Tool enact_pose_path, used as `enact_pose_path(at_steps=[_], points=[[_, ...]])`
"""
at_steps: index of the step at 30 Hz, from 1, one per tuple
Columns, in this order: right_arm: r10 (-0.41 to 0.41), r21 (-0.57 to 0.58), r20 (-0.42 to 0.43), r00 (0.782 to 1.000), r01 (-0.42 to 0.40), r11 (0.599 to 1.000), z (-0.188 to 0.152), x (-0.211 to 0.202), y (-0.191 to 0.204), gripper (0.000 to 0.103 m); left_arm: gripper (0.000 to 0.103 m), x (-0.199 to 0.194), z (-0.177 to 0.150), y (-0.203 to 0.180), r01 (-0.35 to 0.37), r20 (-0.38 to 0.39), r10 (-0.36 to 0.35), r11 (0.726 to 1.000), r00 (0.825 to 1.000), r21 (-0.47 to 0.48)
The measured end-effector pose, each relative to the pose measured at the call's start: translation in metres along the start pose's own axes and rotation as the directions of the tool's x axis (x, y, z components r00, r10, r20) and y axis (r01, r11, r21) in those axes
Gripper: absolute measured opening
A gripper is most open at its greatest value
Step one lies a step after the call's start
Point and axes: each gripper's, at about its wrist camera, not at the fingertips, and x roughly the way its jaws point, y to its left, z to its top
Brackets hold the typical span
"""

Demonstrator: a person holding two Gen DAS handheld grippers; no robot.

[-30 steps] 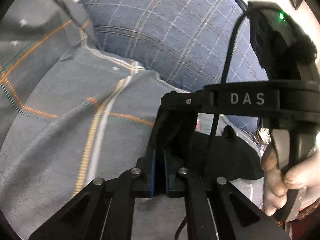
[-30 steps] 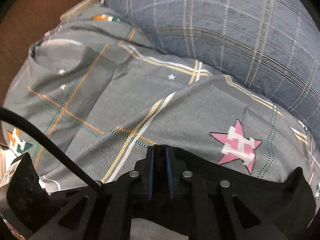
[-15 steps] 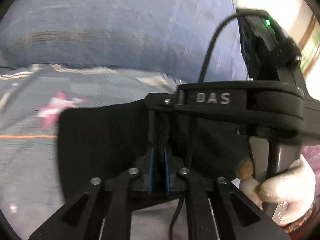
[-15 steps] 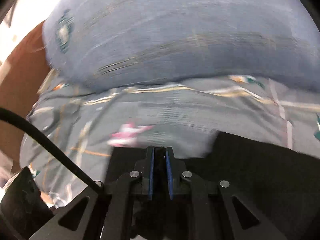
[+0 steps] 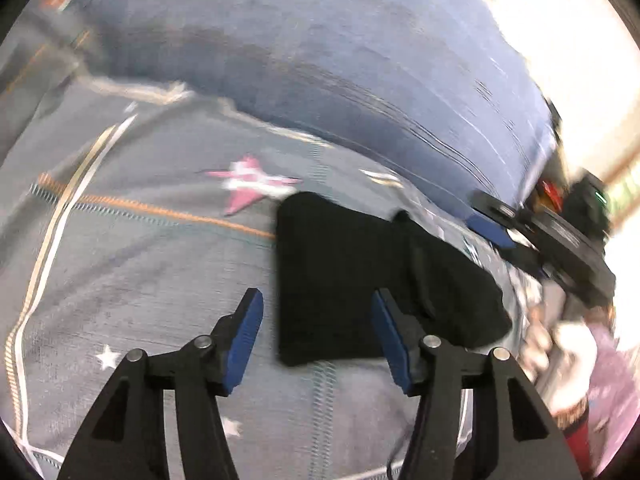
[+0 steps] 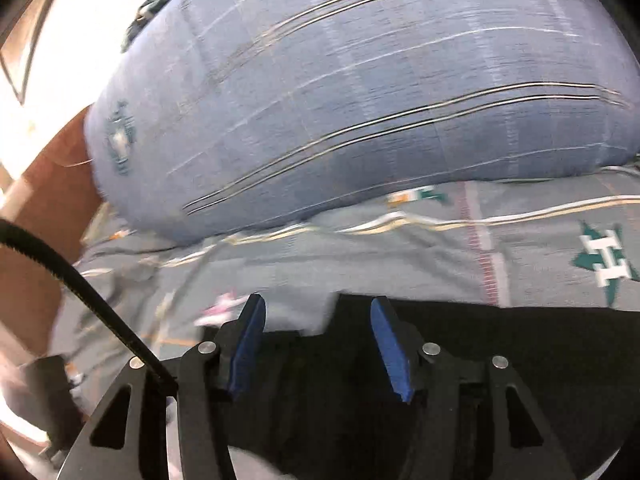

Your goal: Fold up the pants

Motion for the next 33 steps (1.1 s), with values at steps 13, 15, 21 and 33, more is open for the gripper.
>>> enact_pose_path(at_steps=[13,15,21,33], points=[[-0.268,-0.374,-0.424,0.865,0.102,0.922,-0.018,0.157,0.127,0.061,0.059,0.053,-0.003,0.007,0.05,-0.039,-0.052,0.998,0.998,-0.048],[-0.357,-0.431,-0.434,0.827,0.157,0.889,-0.028,0.174,0.128,0.061,0.053,0.055,-0.005,0.005,0.026,-0.034,-0.028,0.999,0.999,-0.035],[-0.325,-0.393,-0.414,0.85,0.156,0.906,-0.033,0.159,0.122,0.027,0.022,0.047,-0.002,0.007,0.036,-0.045,-0.037,0.999,0.998,-0.03],[-0.165,-0.428,-0.381,0.91,-0.015,0.904,-0.027,0.133,0.243,0.026,0.021,-0.048,-0.002,0.069,0.039,0.093,-0.026,0.99,0.995,-0.138]])
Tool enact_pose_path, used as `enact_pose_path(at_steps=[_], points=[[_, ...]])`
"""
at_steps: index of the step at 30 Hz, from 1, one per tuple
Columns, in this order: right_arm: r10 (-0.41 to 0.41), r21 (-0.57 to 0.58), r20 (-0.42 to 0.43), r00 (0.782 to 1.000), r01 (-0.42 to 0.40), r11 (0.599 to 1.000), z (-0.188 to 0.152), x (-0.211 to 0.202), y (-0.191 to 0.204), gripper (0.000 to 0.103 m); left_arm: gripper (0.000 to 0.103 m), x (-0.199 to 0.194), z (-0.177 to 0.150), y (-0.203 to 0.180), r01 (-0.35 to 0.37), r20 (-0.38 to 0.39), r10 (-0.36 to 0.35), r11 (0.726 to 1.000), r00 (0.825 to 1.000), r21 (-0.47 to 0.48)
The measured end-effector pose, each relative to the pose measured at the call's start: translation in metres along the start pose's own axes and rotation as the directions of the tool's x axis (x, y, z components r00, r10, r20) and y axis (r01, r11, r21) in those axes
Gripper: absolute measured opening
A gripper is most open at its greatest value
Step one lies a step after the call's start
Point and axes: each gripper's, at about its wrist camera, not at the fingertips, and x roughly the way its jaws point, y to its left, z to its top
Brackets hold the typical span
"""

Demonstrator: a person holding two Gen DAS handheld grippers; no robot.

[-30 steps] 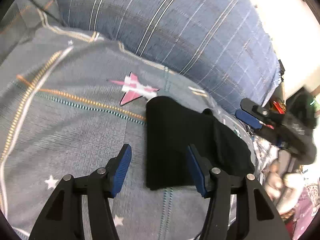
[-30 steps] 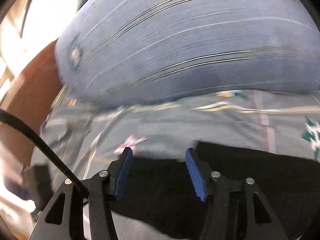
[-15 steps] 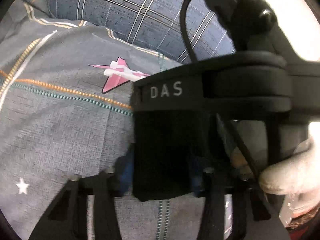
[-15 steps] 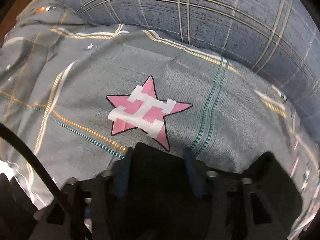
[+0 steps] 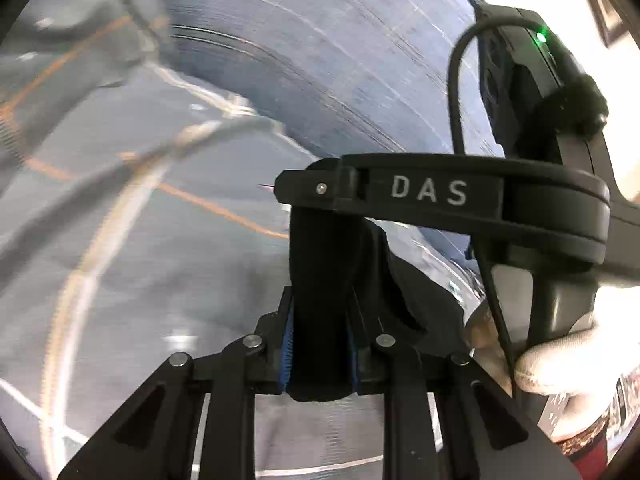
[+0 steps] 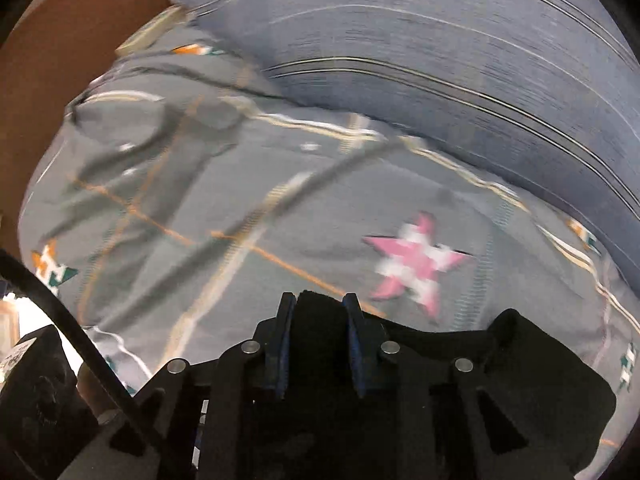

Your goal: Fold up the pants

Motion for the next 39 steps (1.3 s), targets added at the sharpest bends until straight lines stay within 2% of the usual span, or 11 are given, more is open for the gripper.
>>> enact_pose_path(at_steps=[4,6,10,13,17,22,25,28,33,36,39], points=[[0.082,0.013,-0.03,0.996,-0.082,0.997,0.004,0.045,0.023,0.045,0.027,0.015,-0.003,0.048,-0.138,-0.089,0.131,0.987,0.987,-0.079],[0.134,0.046,-0.054,0.989,-0.132,0.99,0.0,0.071,0.025,0.047,0.028,0.011,-0.001,0.068,-0.071,-0.089,0.06,0.989,0.994,-0.131],[0.234,0.13,0.061,0.97,-0.24,0.962,-0.009,0.055,0.001,0.05,0.03,-0.025,0.003,0.065,-0.081,-0.017,0.08,0.994,0.997,-0.073],[0.273,0.194,0.223,0.936,-0.317,0.928,-0.025,0.011,-0.038,0.061,0.035,-0.045,0.005,0.052,-0.085,0.043,0.085,0.996,0.995,-0.023],[0.202,0.254,0.347,0.916,-0.299,0.92,-0.082,-0.047,-0.103,0.064,0.043,-0.032,0.013,0.027,-0.077,0.04,0.075,0.996,0.996,0.046],[0.116,0.363,0.313,0.943,-0.232,0.903,-0.161,-0.059,-0.166,0.065,0.043,0.016,-0.002,0.0,-0.089,-0.047,0.096,0.987,0.994,0.132],[0.139,0.47,0.339,0.931,-0.295,0.832,-0.211,-0.057,-0.209,0.065,0.044,0.037,-0.016,-0.007,-0.158,-0.045,0.171,0.964,0.984,0.215],[0.127,0.534,0.425,0.896,-0.362,0.764,-0.261,-0.068,-0.235,0.064,0.044,0.036,-0.019,-0.012,-0.167,-0.035,0.182,0.952,0.983,0.256],[-0.093,0.641,0.4,0.912,-0.206,0.739,-0.319,-0.086,-0.26,0.065,0.044,0.032,-0.014,-0.007,-0.146,-0.06,0.163,0.964,0.985,0.222],[-0.139,0.667,0.347,0.928,-0.139,0.732,-0.333,-0.085,-0.28,0.035,0.044,0.032,-0.015,-0.012,-0.171,-0.053,0.188,0.958,0.981,0.232],[-0.208,0.757,0.332,0.92,-0.128,0.641,-0.361,-0.097,-0.322,0.001,0.044,0.027,-0.017,-0.018,-0.191,-0.048,0.209,0.951,0.977,0.244]])
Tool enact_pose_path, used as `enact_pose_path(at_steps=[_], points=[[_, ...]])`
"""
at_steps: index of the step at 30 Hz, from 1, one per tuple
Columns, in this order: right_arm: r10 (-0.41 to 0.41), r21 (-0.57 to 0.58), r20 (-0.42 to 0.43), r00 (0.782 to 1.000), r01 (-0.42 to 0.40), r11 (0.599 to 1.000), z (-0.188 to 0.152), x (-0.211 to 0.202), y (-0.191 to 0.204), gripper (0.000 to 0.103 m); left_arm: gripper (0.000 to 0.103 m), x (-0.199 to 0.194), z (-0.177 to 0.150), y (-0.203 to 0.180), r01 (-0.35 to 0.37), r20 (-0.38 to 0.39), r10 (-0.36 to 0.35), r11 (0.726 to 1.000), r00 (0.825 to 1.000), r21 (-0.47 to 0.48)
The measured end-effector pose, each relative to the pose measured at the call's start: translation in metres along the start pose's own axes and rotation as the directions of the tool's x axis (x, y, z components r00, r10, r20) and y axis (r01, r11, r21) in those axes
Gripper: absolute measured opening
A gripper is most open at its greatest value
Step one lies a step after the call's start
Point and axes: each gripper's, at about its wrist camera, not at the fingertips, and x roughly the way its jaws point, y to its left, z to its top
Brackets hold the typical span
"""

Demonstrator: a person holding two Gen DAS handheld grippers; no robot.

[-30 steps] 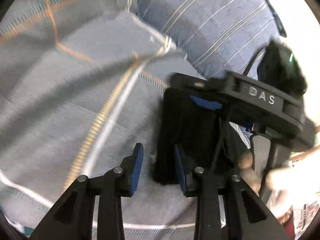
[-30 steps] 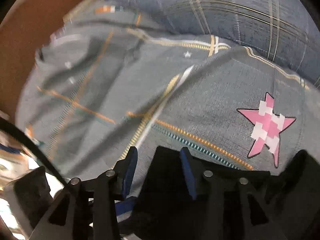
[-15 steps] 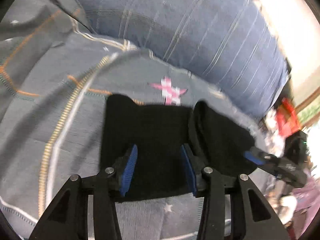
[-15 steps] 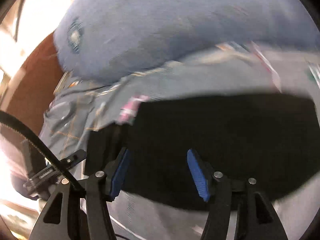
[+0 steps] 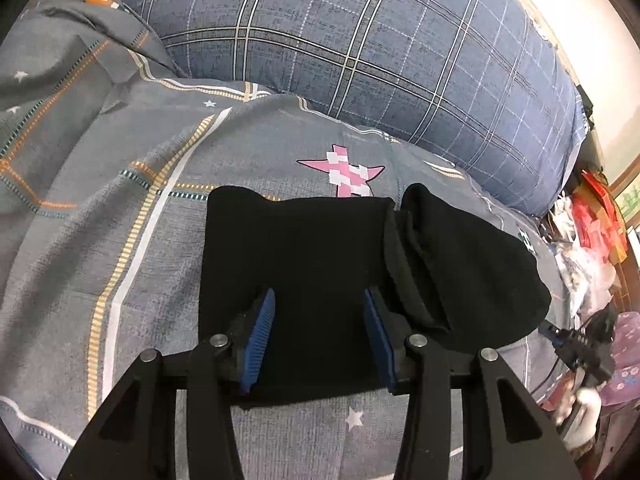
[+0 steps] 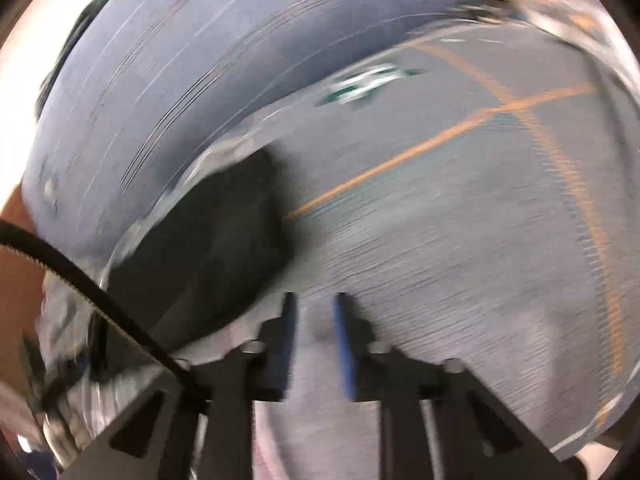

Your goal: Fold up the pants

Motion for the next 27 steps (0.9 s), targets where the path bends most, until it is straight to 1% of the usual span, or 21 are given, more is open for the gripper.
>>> enact_pose_path(at_steps=[2,3,4,5,6,7,8,9,10,11,12,14,16,18,19,21,22,23,25,26,27], points=[[0.053,0.125,0.008,0.999,-0.053,0.991,0.012,-0.004,-0.033,0.0,0.044,-0.012,0.002,-0.002,0.02,-0.002,-0.02,1.0,1.0,-0.023],[0.033,0.139,0.022,0.999,-0.036,0.99,0.016,-0.009,-0.039,0.0,0.044,-0.021,0.005,-0.006,0.036,0.008,-0.036,0.999,0.999,-0.023],[-0.018,0.127,0.043,0.999,0.013,0.992,0.019,-0.016,-0.038,0.007,0.044,-0.029,0.008,-0.013,0.044,0.022,-0.044,0.999,0.999,-0.01],[-0.076,0.1,0.079,0.994,0.068,0.993,0.022,-0.027,-0.036,0.025,0.044,-0.035,0.011,-0.02,0.049,0.034,-0.049,0.999,0.998,0.01],[-0.056,0.081,0.117,0.992,0.046,0.996,0.022,-0.037,-0.032,0.036,0.045,-0.039,0.015,-0.03,0.054,0.043,-0.055,0.998,0.998,0.032],[0.011,0.076,0.132,0.991,-0.021,0.997,0.021,-0.043,-0.032,0.053,0.051,-0.041,0.021,-0.044,0.064,0.046,-0.067,0.996,0.997,0.062],[0.122,0.075,0.136,0.983,-0.133,0.988,0.017,-0.046,-0.028,0.057,0.053,-0.037,0.028,-0.063,0.084,0.033,-0.088,0.991,0.996,0.101],[0.173,0.069,0.13,0.976,-0.182,0.981,0.015,-0.044,-0.023,0.057,0.054,-0.03,0.033,-0.078,0.1,0.015,-0.102,0.987,0.995,0.128],[0.214,0.059,0.116,0.97,-0.221,0.973,0.012,-0.042,-0.021,0.057,0.054,-0.016,0.042,-0.107,0.128,-0.024,-0.126,0.976,0.992,0.176],[0.263,0.044,0.087,0.961,-0.268,0.963,0.008,-0.034,-0.013,0.057,0.054,-0.006,0.046,-0.126,0.151,-0.053,-0.143,0.965,0.988,0.213],[0.285,0.039,0.071,0.956,-0.288,0.957,0.006,-0.027,-0.008,0.057,0.055,0.006,0.05,-0.147,0.178,-0.087,-0.161,0.95,0.983,0.255],[0.3,0.032,0.043,0.953,-0.301,0.953,0.002,-0.01,0.001,0.057,0.055,0.041,0.056,-0.203,0.219,-0.163,-0.17,0.907,0.972,0.361],[0.304,0.04,0.036,0.952,-0.305,0.951,0.0,0.003,0.006,0.057,0.055,0.072,0.057,-0.248,0.239,-0.226,-0.151,0.868,0.962,0.436],[0.32,0.046,0.033,0.947,-0.322,0.946,0.002,0.012,0.006,0.057,0.055,0.112,0.057,-0.295,0.254,-0.288,-0.118,0.827,0.95,0.502],[0.319,0.041,0.033,0.947,-0.321,0.946,0.0,0.014,0.008,0.057,0.055,0.129,0.055,-0.312,0.267,-0.311,-0.109,0.807,0.944,0.527],[0.324,0.021,0.037,0.945,-0.324,0.946,0.001,0.018,0.005,0.057,0.055,0.155,0.051,-0.337,0.279,-0.343,-0.087,0.778,0.935,0.563],[0.324,0.014,0.042,0.945,-0.325,0.946,0.0,0.02,0.009,0.057,0.055,0.174,0.046,-0.352,0.306,-0.38,-0.081,0.754,0.921,0.581],[0.323,0.006,0.046,0.945,-0.323,0.946,0.001,0.023,0.012,0.057,0.055,0.185,0.043,-0.361,0.321,-0.406,-0.071,0.74,0.911,0.591],[0.326,-0.002,0.05,0.944,-0.327,0.945,0.003,0.026,0.015,0.057,0.055,0.206,0.032,-0.377,0.328,-0.436,-0.031,0.707,0.9,0.626],[0.328,-0.004,0.051,0.943,-0.329,0.944,0.004,0.029,0.018,0.057,0.055,0.216,0.024,-0.384,0.334,-0.452,-0.006,0.683,0.892,0.65],[0.332,-0.008,0.058,0.942,-0.332,0.943,0.005,0.03,0.019,0.057,0.055,0.221,0.019,-0.388,0.325,-0.451,0.019,0.664,0.892,0.673]])
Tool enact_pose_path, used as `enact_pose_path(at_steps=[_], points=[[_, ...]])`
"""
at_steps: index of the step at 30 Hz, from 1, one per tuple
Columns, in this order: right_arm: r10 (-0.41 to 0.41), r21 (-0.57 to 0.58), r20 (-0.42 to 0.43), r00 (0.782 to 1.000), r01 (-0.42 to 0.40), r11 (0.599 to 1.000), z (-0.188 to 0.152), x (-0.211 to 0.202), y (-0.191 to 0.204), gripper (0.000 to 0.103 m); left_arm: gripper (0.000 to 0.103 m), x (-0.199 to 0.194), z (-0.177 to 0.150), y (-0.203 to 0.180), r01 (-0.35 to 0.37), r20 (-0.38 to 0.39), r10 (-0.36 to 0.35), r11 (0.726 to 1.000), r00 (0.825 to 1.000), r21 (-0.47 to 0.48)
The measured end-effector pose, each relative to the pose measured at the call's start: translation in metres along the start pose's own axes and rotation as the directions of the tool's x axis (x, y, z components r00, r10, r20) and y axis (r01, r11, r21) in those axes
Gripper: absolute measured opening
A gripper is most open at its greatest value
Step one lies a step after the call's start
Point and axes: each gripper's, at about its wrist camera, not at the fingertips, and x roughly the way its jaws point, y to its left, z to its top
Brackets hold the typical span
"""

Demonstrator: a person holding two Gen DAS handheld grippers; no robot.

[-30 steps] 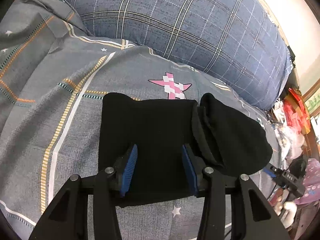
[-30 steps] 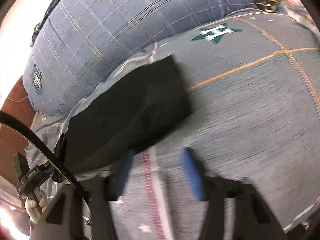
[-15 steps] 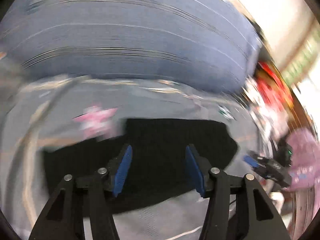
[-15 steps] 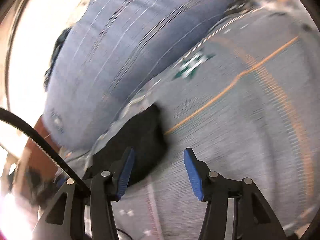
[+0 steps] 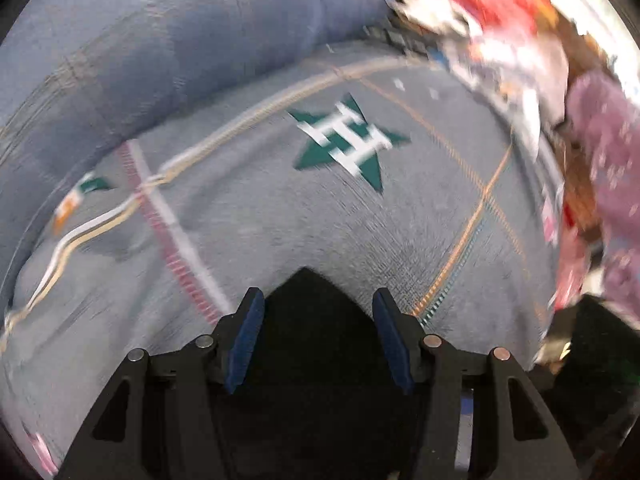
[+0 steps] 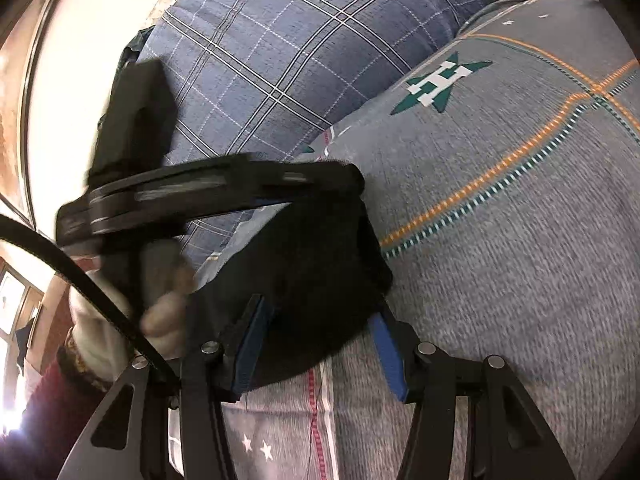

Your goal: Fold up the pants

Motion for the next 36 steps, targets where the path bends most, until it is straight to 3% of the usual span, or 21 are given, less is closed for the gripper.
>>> enact_pose_path(at_steps=[1,3,4,6,7,12,15,19,22,24,26,31,33,36], points=[[0.002,-0.002,0.004,1.0,-0.002,1.0,0.0,0.001,0.003,0.057,0.055,0.004,0.0,-0.009,-0.062,0.0,0.062,0.997,0.998,0.048],[-0.006,-0.013,0.011,1.0,0.007,1.0,0.002,0.005,0.006,0.047,0.029,0.003,0.002,-0.018,-0.105,0.004,0.105,0.991,0.994,0.078],[-0.002,-0.013,0.009,1.0,0.002,1.0,0.003,0.007,0.009,0.035,0.008,-0.003,0.0,-0.019,-0.106,0.013,0.105,0.991,0.994,0.085],[0.004,-0.021,0.013,1.0,-0.003,1.0,0.004,0.004,0.013,0.026,0.006,-0.02,-0.004,-0.015,-0.059,0.041,0.057,0.997,0.998,0.053],[0.002,-0.031,0.019,1.0,-0.002,1.0,0.004,0.002,0.017,0.017,0.006,-0.036,-0.008,-0.013,-0.045,0.076,0.042,0.998,0.996,0.039],[0.016,-0.123,0.036,0.999,-0.012,0.992,0.008,-0.012,0.06,0.015,0.005,-0.094,-0.029,-0.002,-0.006,0.184,0.008,1.0,0.983,-0.011],[0.036,-0.209,0.025,0.999,-0.03,0.977,0.005,-0.013,0.101,0.015,0.005,-0.136,-0.053,0.018,0.037,0.263,-0.017,0.997,0.965,-0.073],[0.06,-0.333,-0.037,0.998,-0.069,0.941,-0.009,0.003,0.16,0.015,0.005,-0.189,-0.107,0.056,0.117,0.379,-0.039,0.976,0.925,-0.185],[0.066,-0.417,-0.104,0.992,-0.104,0.903,-0.028,0.029,0.204,0.015,0.005,-0.217,-0.164,0.097,0.185,0.464,-0.031,0.939,0.885,-0.289],[0.049,-0.477,-0.158,0.986,-0.12,0.871,-0.045,0.053,0.234,0.015,0.005,-0.223,-0.191,0.118,0.212,0.492,-0.016,0.915,0.87,-0.344],[0.017,-0.529,-0.211,0.977,-0.129,0.839,-0.066,0.081,0.257,0.014,0.005,-0.228,-0.229,0.146,0.263,0.528,-0.006,0.872,0.849,-0.413],[-0.053,-0.605,-0.29,0.956,-0.14,0.784,-0.107,0.128,0.288,0.014,0.005,-0.222,-0.298,0.198,0.361,0.58,0.014,0.77,0.814,-0.526],[-0.093,-0.636,-0.306,0.947,-0.131,0.76,-0.122,0.146,0.296,0.014,0.005,-0.217,-0.316,0.212,0.391,0.591,0.011,0.74,0.807,-0.547],[-0.127,-0.667,-0.318,0.939,-0.127,0.734,-0.136,0.16,0.307,0.014,0.005,-0.216,-0.339,0.227,0.443,0.626,0.007,0.7,0.78,-0.56]])
